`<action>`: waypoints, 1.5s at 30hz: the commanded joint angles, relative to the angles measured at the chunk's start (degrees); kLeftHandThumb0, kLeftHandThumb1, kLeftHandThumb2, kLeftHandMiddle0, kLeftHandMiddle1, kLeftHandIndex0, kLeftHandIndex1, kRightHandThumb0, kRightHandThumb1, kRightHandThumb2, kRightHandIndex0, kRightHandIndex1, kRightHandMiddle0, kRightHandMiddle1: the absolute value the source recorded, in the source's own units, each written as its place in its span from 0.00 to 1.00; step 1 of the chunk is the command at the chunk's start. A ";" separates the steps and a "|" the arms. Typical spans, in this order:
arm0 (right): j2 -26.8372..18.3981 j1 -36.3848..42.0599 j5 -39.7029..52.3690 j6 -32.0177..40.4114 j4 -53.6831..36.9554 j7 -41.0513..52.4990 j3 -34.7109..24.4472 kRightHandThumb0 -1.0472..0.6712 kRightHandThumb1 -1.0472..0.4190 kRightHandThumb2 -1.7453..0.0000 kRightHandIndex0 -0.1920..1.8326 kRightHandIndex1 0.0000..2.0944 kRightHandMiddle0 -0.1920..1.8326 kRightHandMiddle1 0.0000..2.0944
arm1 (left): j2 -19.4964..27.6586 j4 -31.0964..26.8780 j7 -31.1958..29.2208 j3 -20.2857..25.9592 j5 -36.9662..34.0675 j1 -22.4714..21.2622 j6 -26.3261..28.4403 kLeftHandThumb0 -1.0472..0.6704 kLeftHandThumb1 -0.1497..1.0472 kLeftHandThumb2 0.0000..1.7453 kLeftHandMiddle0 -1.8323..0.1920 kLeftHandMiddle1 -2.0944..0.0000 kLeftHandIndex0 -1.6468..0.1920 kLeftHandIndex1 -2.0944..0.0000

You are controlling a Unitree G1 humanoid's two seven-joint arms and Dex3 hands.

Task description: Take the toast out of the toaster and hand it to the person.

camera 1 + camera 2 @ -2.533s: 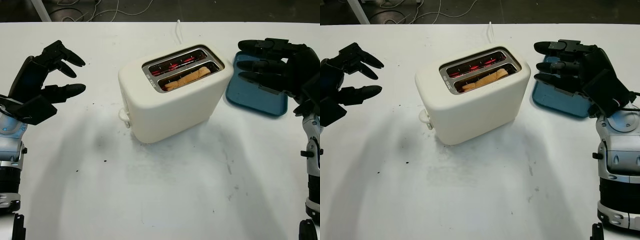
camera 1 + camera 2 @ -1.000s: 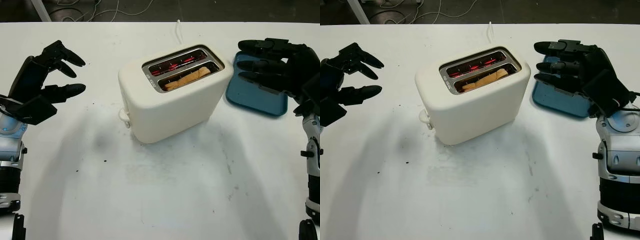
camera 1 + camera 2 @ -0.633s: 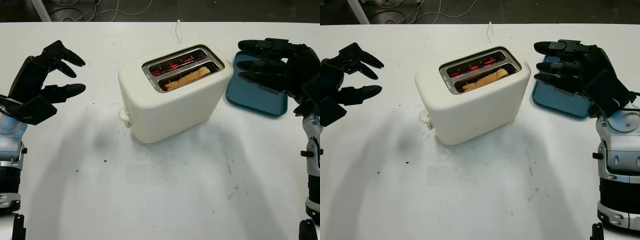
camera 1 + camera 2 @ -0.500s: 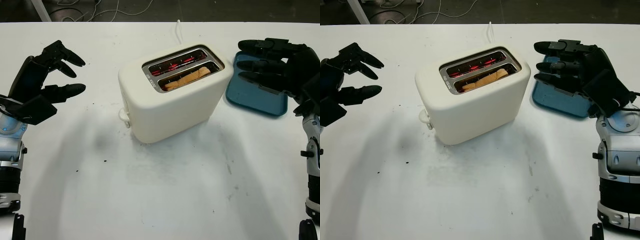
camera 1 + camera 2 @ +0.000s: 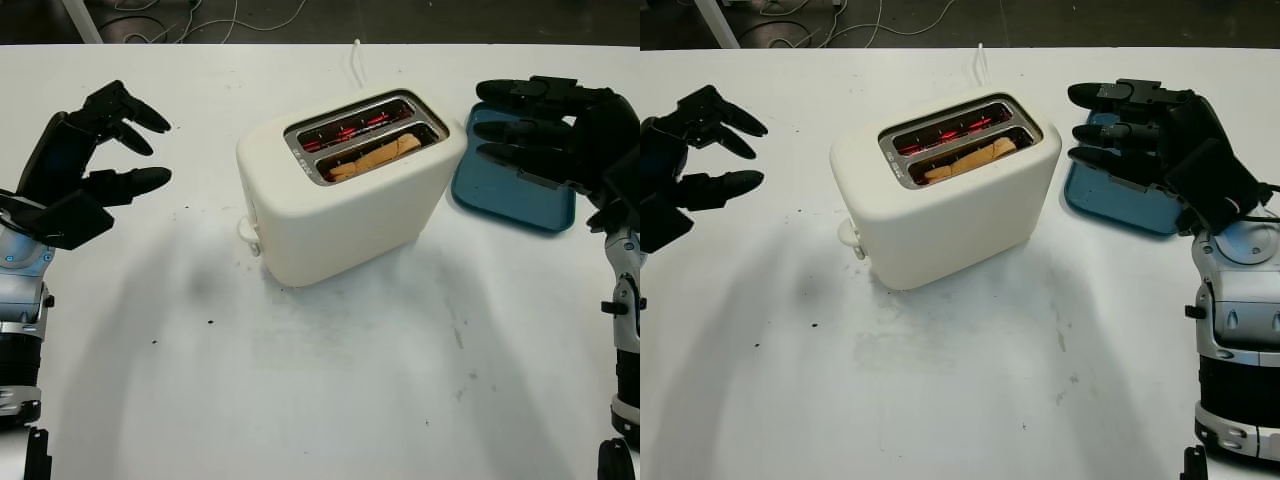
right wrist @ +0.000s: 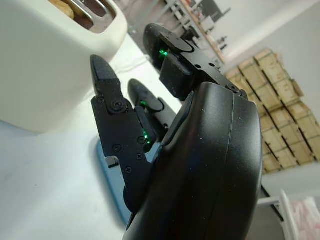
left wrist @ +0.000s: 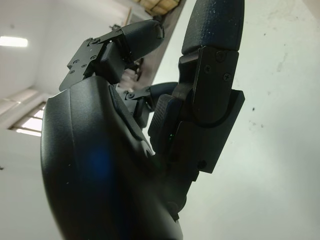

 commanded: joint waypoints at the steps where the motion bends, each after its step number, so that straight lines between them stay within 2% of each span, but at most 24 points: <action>1: -0.35 0.09 0.16 -0.63 -0.22 0.24 -0.07 0.46 0.16 1.00 0.54 0.01 0.49 0.00 | -0.20 0.02 0.36 0.40 -0.48 0.74 -0.79 0.00 0.89 0.15 0.70 0.33 0.74 0.37; 45: 0.18 0.38 0.55 -0.50 -0.30 0.25 -0.37 0.46 0.16 1.00 0.53 0.01 0.49 0.00 | -0.23 -0.34 0.55 0.42 -0.28 0.96 -0.52 0.00 0.89 0.15 0.70 0.33 0.74 0.38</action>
